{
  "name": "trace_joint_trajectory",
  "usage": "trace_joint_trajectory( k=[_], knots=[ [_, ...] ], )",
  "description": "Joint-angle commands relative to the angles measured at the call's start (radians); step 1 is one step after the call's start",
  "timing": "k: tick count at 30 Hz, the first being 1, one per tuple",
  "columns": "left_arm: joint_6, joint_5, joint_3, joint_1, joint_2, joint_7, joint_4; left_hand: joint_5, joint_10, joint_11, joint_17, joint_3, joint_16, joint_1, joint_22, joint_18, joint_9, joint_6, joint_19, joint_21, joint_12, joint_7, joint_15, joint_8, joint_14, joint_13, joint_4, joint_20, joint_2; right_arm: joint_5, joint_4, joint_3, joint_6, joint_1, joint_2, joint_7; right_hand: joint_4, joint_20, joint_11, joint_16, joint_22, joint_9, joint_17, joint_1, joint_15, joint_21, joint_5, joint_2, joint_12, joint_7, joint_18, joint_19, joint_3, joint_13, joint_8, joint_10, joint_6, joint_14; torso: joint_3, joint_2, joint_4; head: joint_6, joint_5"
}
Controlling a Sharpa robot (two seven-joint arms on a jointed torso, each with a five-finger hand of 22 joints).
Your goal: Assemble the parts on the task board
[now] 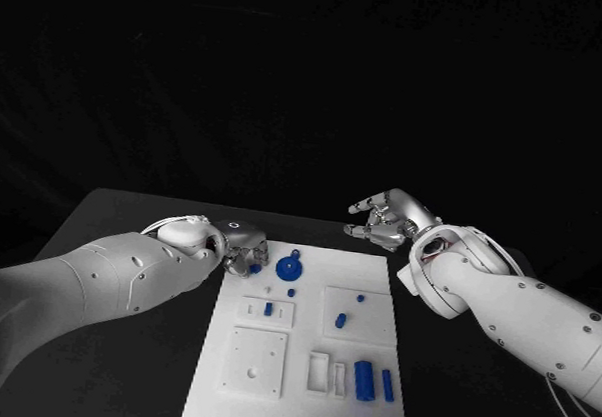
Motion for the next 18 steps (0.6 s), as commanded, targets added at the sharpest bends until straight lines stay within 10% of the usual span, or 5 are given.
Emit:
trace_joint_trajectory(
  k=[1,18],
  knots=[
    [0.045,-0.024,-0.008,-0.012,0.008,-0.007,-0.011,0.001,0.017,0.001,0.003,0.014,0.008,-0.008,0.025,-0.001,0.0,0.013,-0.005,0.017,0.001,0.003,-0.004,-0.001,0.003,0.0,-0.004,-0.004,0.015,-0.003,0.0,0.0,0.013,-0.001,0.001,0.005,0.002,0.003,-0.006,0.004,0.11,0.001,0.001,-0.004,0.0,0.002,0.007,0.004,0.005,0.001,0.005,0.037,0.005,0.001,0.0,-0.001,0.008,0.003,0.0,0.0,0.0003,-0.001,0.0],
    [0.063,-0.047,-0.011,-0.02,0.023,-0.012,-0.04,-0.007,0.059,0.017,0.0,0.048,0.014,-0.055,0.019,0.032,0.001,0.083,0.017,0.015,-0.004,0.034,0.015,-0.001,0.041,-0.001,0.008,0.018,0.033,-0.003,0.002,0.0,0.015,-0.001,-0.002,0.005,0.002,0.003,-0.006,0.004,0.11,0.001,0.001,-0.004,0.0,0.002,0.007,0.004,0.005,0.001,0.005,0.037,0.005,0.001,0.0,-0.001,0.008,0.003,0.0001,-0.001,0.0019,-0.005,-0.005]
  ],
)
